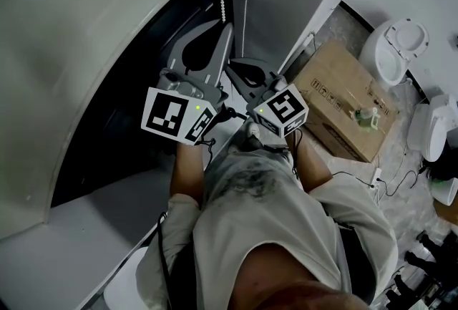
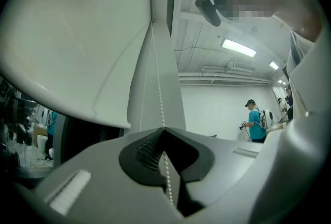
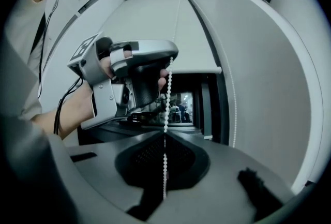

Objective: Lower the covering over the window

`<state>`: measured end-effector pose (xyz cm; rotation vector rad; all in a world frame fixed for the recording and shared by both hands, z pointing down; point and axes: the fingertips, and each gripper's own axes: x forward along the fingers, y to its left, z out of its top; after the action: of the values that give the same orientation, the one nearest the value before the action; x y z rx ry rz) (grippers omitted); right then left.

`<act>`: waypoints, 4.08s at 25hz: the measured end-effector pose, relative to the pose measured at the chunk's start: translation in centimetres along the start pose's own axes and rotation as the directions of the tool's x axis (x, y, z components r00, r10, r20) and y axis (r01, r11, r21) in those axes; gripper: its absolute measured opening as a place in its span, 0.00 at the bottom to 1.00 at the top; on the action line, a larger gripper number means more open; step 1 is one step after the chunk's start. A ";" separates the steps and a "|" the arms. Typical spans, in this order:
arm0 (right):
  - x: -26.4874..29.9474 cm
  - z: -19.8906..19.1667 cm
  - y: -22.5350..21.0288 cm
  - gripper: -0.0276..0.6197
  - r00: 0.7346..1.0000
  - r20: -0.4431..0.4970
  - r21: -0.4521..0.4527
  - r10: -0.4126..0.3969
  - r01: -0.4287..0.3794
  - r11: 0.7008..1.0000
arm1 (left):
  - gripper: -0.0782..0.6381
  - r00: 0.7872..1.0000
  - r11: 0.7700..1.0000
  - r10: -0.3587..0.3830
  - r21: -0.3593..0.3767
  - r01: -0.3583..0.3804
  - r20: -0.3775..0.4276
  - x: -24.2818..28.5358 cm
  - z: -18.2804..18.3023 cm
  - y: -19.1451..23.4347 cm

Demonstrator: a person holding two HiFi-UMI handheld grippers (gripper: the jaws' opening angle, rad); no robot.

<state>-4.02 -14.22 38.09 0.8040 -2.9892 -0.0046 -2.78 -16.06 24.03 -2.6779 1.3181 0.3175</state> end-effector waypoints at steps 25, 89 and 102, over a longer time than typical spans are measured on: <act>1.3 -11.1 0.9 0.07 0.968 -0.249 0.068 0.006 0.011 0.998 | 0.12 0.975 0.992 0.010 -0.120 -0.037 -0.220 -3.0 -11.3 0.9; 3.2 2.2 -2.3 0.07 0.996 0.088 -0.158 -0.023 0.036 0.987 | 0.12 0.909 0.979 -0.016 -0.190 -0.070 -0.417 -7.2 -23.6 0.2; 3.5 -1.9 -2.6 0.07 0.999 0.030 -0.105 -0.033 0.036 0.994 | 0.12 0.881 0.972 -0.025 -0.218 -0.089 -0.472 -8.3 -27.1 0.2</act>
<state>-5.69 -18.18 40.11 0.8503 -2.9709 -0.1748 -4.39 -15.73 52.34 -3.0658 1.5314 -0.2164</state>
